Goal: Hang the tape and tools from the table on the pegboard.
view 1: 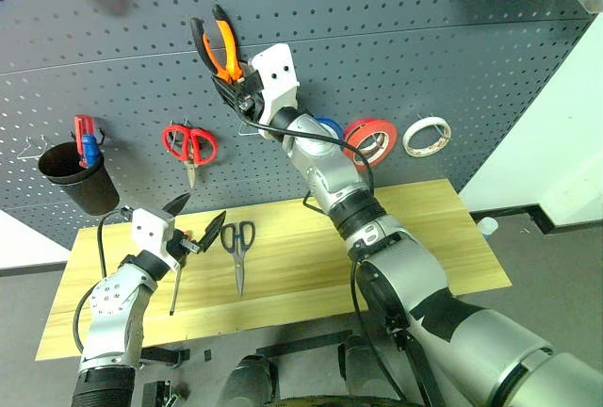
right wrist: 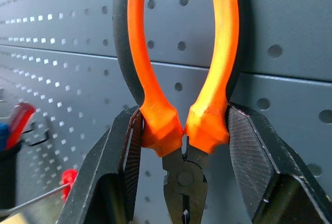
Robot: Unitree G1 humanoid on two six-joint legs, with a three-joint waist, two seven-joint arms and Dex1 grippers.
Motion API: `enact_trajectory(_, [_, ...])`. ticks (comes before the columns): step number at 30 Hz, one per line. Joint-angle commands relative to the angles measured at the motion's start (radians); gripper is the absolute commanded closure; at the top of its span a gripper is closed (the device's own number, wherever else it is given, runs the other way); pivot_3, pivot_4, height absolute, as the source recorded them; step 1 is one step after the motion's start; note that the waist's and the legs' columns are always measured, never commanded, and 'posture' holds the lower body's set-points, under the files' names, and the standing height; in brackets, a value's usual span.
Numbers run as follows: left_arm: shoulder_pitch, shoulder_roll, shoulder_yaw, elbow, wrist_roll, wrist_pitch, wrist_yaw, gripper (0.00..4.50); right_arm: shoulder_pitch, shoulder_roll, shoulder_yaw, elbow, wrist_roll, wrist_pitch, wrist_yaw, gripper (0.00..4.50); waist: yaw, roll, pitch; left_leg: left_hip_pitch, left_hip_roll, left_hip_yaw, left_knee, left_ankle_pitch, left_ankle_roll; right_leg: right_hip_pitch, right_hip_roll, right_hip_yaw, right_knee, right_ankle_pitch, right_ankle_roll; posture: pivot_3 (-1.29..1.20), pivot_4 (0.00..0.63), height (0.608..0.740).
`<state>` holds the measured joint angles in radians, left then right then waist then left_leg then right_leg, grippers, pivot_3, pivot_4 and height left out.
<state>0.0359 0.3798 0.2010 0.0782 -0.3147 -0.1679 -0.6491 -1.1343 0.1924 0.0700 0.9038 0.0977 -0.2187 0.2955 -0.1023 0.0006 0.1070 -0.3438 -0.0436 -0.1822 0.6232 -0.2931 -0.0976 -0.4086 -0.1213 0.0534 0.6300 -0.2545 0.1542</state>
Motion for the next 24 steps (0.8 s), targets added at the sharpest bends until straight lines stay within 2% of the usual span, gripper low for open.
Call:
enact_trajectory(1, [-0.004,0.002,0.003,-0.030,-0.003,-0.015,0.004,0.00,-0.054,0.021,-0.028,0.042,-0.012,-0.085,-0.047,2.43,0.000,0.000,0.000,0.000,0.000,0.000,0.000,0.000,0.000,0.000,0.000,0.000,0.000,0.000,0.000,-0.05,0.042,0.738])
enact_trajectory(13, [-0.009,0.017,0.024,-0.049,-0.017,-0.014,0.004,0.00,0.030,0.023,0.015,0.108,-0.095,-0.161,-0.057,2.43,-0.002,0.000,0.000,0.001,0.001,0.000,0.000,0.000,0.000,0.000,0.001,0.000,0.000,0.000,0.000,-0.04,0.038,0.738])
enact_trajectory(24, [-0.037,0.025,0.047,-0.055,-0.036,-0.007,0.011,0.00,0.118,0.024,0.042,0.079,-0.121,-0.172,-0.045,2.43,-0.005,0.000,-0.001,0.001,0.001,0.000,0.000,0.000,0.000,0.000,0.001,0.000,0.000,0.000,0.000,-0.05,0.039,0.738])
